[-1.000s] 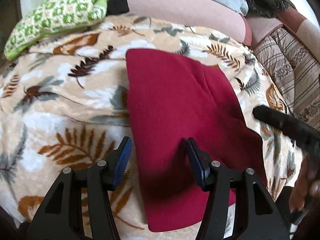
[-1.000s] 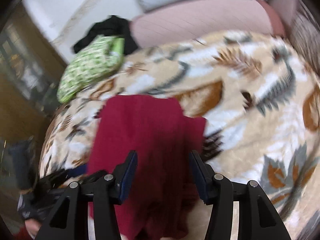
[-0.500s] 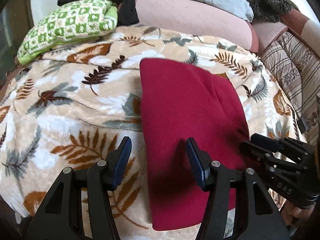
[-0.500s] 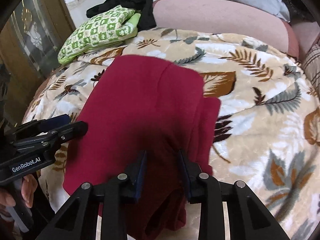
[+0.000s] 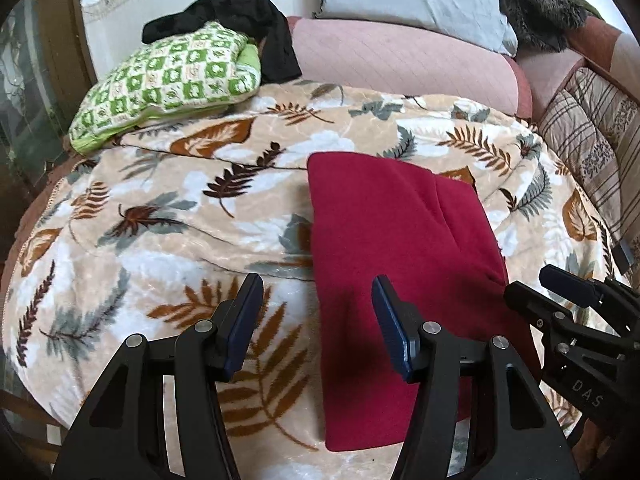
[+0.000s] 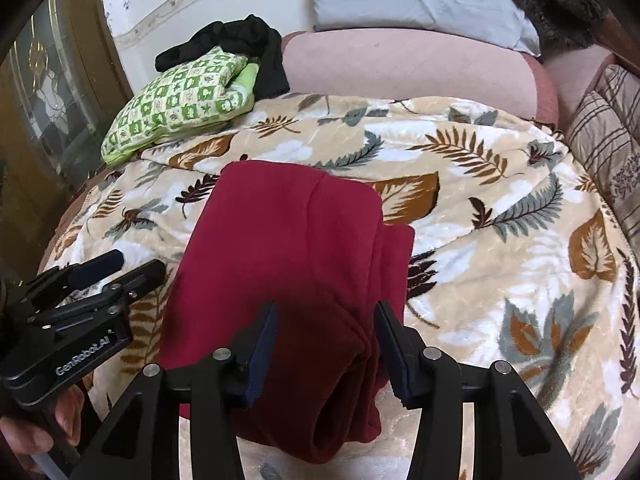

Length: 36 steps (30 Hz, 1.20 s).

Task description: Fold small clothes

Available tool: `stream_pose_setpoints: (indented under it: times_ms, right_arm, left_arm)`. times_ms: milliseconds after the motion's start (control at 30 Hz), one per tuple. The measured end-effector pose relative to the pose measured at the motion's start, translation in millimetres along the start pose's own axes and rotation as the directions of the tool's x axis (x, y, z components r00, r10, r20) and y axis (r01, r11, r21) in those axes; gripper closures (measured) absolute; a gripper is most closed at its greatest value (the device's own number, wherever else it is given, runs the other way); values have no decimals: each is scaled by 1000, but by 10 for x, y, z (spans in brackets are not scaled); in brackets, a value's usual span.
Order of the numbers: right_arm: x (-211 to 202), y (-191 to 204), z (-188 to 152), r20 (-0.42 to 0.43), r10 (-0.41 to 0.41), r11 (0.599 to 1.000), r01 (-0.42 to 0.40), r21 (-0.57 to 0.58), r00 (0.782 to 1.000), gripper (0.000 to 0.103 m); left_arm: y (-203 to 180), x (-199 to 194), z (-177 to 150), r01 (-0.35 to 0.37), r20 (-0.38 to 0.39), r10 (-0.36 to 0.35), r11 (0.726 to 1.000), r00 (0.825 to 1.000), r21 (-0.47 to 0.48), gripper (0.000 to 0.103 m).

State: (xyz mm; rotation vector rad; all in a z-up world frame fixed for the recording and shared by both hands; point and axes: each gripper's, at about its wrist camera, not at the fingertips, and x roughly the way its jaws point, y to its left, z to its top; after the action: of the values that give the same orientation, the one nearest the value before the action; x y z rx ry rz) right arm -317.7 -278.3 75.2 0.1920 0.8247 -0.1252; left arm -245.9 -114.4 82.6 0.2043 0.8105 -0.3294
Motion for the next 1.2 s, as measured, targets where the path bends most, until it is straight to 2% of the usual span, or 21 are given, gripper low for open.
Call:
stream_pose_setpoints:
  times_ms: [467, 1200]
  right_arm:
    - [-33, 54, 33, 2, -31, 1000, 31, -3, 1000, 55]
    - [69, 121, 29, -22, -28, 1000, 28, 13, 999, 54]
  left_arm:
    - [-1, -85, -7, -14, 15, 14, 1000, 1000, -6, 47]
    - [5, -11, -40, -25, 7, 25, 1000, 1000, -6, 47]
